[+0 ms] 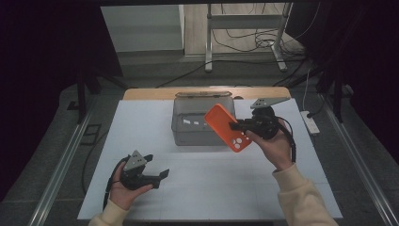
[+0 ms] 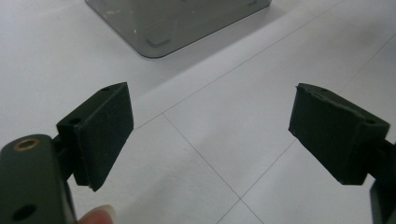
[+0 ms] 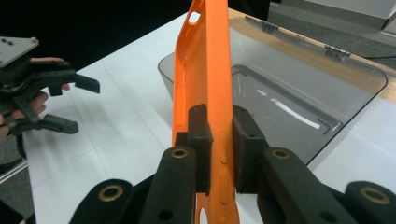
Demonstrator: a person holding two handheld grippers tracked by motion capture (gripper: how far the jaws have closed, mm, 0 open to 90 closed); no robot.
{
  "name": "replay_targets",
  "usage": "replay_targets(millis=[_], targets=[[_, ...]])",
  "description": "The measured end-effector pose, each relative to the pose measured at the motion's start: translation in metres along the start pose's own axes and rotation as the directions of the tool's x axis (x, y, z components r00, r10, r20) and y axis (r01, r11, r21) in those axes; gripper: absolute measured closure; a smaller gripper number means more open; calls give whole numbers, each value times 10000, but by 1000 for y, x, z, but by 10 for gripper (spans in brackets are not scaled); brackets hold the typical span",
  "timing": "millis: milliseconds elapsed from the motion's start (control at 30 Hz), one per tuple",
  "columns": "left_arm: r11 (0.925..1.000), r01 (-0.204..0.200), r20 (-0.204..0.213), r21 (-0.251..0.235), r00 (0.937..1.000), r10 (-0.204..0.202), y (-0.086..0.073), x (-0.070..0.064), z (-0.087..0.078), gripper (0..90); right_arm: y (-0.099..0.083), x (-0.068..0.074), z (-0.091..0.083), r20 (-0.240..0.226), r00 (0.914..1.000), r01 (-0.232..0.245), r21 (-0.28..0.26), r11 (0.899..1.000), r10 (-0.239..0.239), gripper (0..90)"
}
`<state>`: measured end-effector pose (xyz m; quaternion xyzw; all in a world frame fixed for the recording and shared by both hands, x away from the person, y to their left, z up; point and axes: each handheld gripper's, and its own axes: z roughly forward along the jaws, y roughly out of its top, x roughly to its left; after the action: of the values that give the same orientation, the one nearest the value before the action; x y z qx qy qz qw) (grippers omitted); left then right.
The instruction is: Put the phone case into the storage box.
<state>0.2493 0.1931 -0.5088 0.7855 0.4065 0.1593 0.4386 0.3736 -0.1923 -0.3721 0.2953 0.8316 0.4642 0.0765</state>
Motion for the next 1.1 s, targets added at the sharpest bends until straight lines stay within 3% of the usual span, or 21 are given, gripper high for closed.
replay_targets(millis=[700,1100], targets=[[10000,-13,92,88,10000,12,-1,-3,1,138,15,-16,5,931,9946,-465,134,9988,450,800],[9999,-25,84,153,10000,24,0,-4,4,138,29,-18,10,1399,9893,-455,187,9988,424,801]])
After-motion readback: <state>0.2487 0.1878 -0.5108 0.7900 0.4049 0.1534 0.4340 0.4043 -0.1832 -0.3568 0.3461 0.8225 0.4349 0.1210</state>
